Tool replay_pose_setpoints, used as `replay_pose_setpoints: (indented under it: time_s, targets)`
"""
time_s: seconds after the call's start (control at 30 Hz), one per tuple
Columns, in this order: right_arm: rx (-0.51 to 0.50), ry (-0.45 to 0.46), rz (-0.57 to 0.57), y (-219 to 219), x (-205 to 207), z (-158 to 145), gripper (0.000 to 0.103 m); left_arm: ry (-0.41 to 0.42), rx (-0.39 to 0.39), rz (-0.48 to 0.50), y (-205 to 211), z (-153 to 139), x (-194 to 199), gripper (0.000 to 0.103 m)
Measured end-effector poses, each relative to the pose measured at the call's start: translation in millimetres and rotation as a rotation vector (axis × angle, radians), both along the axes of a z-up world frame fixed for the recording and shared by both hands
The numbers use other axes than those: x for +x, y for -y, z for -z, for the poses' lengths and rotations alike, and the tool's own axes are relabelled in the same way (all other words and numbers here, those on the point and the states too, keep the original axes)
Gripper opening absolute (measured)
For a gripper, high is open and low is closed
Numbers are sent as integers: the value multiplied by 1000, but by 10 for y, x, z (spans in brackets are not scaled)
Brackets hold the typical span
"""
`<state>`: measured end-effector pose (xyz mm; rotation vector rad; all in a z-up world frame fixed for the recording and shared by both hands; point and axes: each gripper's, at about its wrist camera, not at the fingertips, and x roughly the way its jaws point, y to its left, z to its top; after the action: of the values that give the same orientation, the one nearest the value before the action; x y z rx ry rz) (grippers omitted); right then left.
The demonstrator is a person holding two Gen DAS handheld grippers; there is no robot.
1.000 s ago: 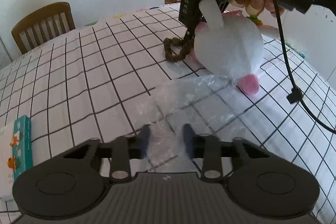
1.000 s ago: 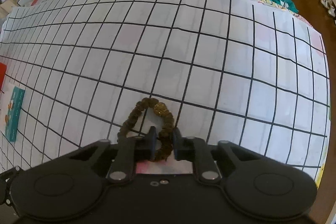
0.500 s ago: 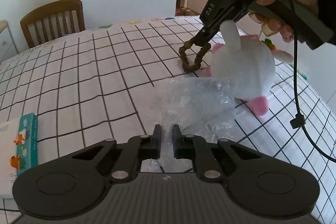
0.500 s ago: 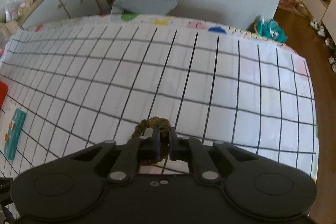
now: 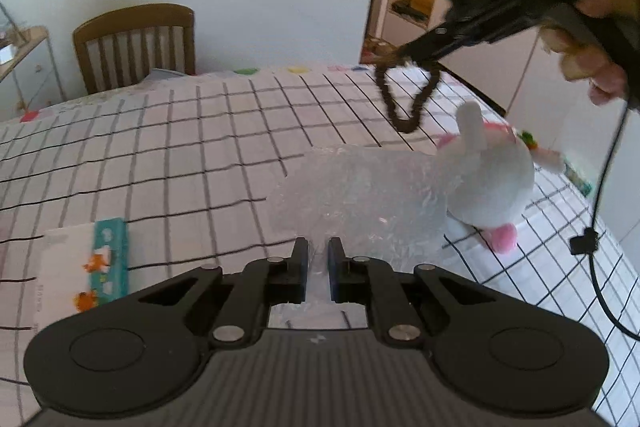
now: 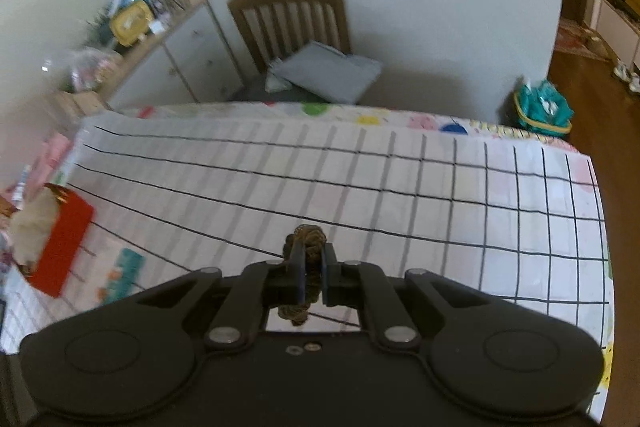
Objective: Organize soft objects
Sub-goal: 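Carry the hair tie with the right tool while the left tool carries the bubble wrap to the tin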
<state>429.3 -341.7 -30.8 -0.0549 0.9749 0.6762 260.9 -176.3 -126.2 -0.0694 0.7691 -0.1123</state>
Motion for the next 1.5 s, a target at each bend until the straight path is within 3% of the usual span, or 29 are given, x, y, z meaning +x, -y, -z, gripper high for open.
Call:
replay_pose_setpoints:
  time_s: [0.27,0.67,1.07,1.5]
  targets:
    - [58,45,-41,-121,-457,-404,6,39,-20,-76,-390,-301,-217,10]
    - [106,70,-131,-640,-1136,-741,6,60,-19,-197,-1148,-690,-792,10]
    - [145,85,-208,-1504,-1608,-943,6,131,40,-285,-2069,-1108,-1212,10]
    - [150,87,-238,-2621,-1843,-946,6,112,116,-342,-3098,-1136,-1499,10]
